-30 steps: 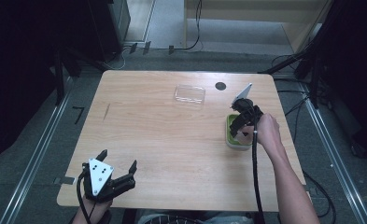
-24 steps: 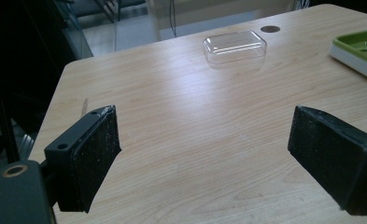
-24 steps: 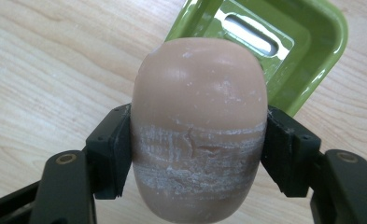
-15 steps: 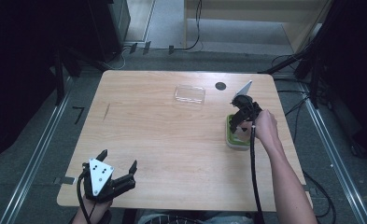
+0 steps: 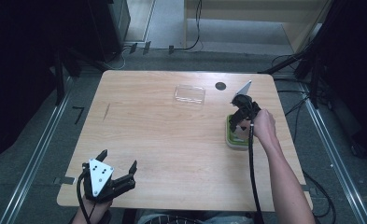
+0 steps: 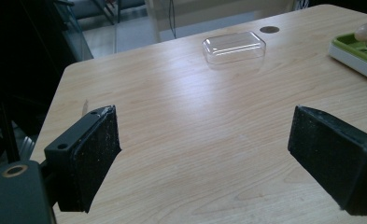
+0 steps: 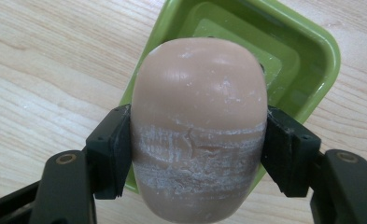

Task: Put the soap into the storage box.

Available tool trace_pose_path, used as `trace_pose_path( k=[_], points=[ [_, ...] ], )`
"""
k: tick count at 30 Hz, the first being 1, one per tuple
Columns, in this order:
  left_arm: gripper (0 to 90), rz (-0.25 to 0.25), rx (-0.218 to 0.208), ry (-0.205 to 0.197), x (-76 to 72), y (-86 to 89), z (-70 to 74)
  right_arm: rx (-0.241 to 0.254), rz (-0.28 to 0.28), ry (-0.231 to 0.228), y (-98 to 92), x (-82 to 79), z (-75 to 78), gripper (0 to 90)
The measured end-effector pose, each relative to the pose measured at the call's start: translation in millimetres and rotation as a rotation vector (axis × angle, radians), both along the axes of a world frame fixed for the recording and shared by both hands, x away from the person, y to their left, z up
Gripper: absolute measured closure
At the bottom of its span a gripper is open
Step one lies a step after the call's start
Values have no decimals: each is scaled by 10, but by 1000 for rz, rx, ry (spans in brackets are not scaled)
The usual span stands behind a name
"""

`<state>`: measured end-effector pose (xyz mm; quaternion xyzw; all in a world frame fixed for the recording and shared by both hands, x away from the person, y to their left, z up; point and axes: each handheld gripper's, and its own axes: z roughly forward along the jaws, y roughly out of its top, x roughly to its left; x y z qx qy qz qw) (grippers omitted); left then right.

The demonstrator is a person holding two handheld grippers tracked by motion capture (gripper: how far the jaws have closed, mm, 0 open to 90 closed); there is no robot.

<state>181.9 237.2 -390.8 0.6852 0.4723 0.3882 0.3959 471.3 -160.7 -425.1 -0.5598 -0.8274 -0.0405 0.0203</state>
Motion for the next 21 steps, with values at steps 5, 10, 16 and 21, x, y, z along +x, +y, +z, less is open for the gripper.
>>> trace_pose_path(
  k=[5,10,16,21],
  points=[
    [97,-2,4,1,-2,-4,0,3,-6,-2,-20,27,-23,334],
    [97,-3,5,0,-3,-5,0,9,-25,2,-26,41,-43,335],
    [97,-3,6,0,-3,-6,-1,11,-36,6,-15,59,-76,334],
    [97,-3,6,-1,-4,-6,-1,9,-43,5,-8,65,-93,335]
  ],
)
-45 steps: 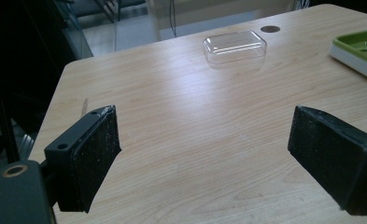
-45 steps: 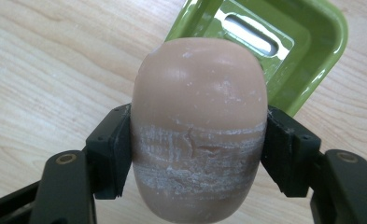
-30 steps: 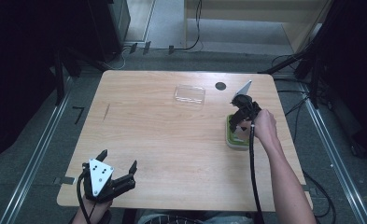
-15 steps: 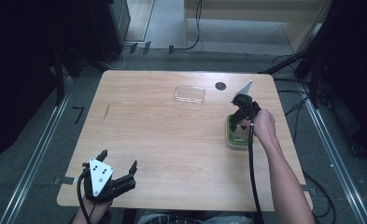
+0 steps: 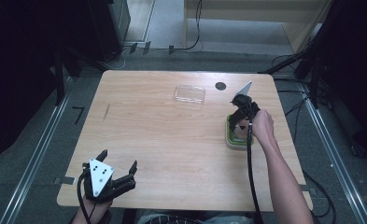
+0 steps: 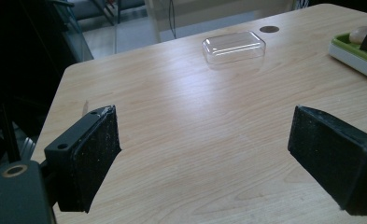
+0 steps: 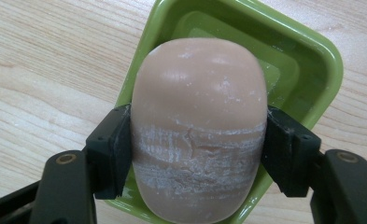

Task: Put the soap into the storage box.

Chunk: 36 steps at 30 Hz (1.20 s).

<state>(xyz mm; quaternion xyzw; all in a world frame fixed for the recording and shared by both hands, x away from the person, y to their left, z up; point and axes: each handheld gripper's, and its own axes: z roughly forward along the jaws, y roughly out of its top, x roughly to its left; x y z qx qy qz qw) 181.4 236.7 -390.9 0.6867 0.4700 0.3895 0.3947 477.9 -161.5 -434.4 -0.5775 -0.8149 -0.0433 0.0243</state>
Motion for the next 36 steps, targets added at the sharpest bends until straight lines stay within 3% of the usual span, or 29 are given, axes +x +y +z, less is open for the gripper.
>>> trace_pose_path(
  k=[36],
  points=[
    [97,-4,15,-6,-6,-14,-2,-10,-31,-10,-22,39,-103,334]
  ],
)
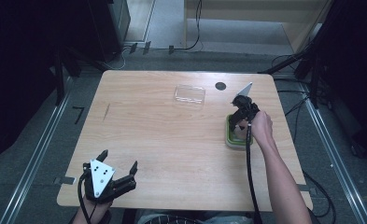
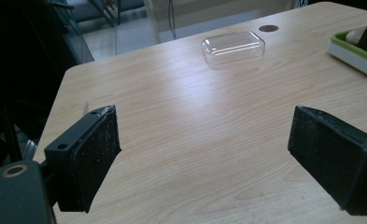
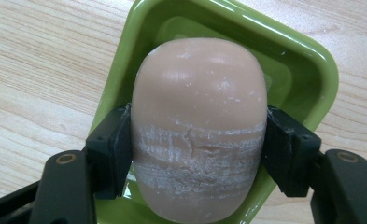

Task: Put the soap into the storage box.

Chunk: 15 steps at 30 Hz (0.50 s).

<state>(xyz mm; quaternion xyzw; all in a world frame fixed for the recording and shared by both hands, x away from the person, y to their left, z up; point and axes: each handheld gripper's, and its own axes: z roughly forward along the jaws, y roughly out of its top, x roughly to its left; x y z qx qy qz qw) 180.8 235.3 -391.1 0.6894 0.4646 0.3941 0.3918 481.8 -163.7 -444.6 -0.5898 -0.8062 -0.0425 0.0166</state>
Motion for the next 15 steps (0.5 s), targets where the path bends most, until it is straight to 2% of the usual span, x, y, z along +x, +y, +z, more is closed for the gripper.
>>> trace_pose_path(
  k=[15],
  points=[
    [98,-4,4,0,9,-7,-1,1,5,-5,-9,-5,-12,332]
  ],
)
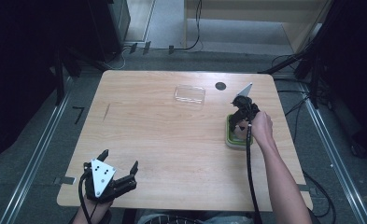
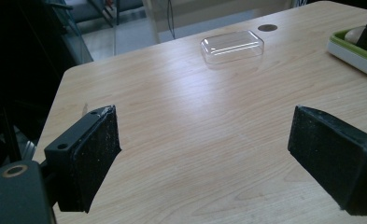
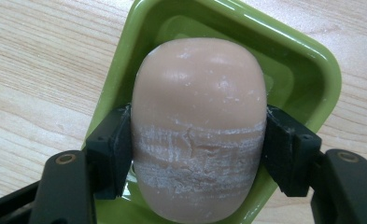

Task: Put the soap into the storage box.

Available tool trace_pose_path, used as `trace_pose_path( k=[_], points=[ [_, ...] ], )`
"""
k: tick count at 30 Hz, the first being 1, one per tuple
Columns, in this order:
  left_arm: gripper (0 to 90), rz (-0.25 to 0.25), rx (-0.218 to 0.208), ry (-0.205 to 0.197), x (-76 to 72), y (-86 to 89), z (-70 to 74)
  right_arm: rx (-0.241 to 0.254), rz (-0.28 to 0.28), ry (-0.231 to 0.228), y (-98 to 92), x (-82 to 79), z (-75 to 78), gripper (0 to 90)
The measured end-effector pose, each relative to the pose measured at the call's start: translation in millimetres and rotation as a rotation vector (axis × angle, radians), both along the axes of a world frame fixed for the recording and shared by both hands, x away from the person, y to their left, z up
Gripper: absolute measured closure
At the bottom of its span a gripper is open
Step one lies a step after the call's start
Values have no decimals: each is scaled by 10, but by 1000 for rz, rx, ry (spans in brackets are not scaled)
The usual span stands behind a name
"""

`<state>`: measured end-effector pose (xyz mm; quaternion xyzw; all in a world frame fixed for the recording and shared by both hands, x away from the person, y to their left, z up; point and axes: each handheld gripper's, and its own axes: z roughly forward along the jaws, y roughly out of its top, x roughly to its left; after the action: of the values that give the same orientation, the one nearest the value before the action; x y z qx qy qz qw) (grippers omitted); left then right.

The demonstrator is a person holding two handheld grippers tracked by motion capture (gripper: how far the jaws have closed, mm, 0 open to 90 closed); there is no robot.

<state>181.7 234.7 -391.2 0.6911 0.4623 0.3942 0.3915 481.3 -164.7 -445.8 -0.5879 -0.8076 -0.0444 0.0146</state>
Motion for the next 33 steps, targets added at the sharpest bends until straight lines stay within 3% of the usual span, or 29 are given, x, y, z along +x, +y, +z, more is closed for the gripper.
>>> trace_pose_path(
  k=[20,33],
  points=[
    [97,1,-2,-2,-8,3,2,-5,10,-7,6,-3,-1,321],
    [97,1,-5,-3,-4,4,0,1,25,-33,-3,-65,113,213]
  ],
)
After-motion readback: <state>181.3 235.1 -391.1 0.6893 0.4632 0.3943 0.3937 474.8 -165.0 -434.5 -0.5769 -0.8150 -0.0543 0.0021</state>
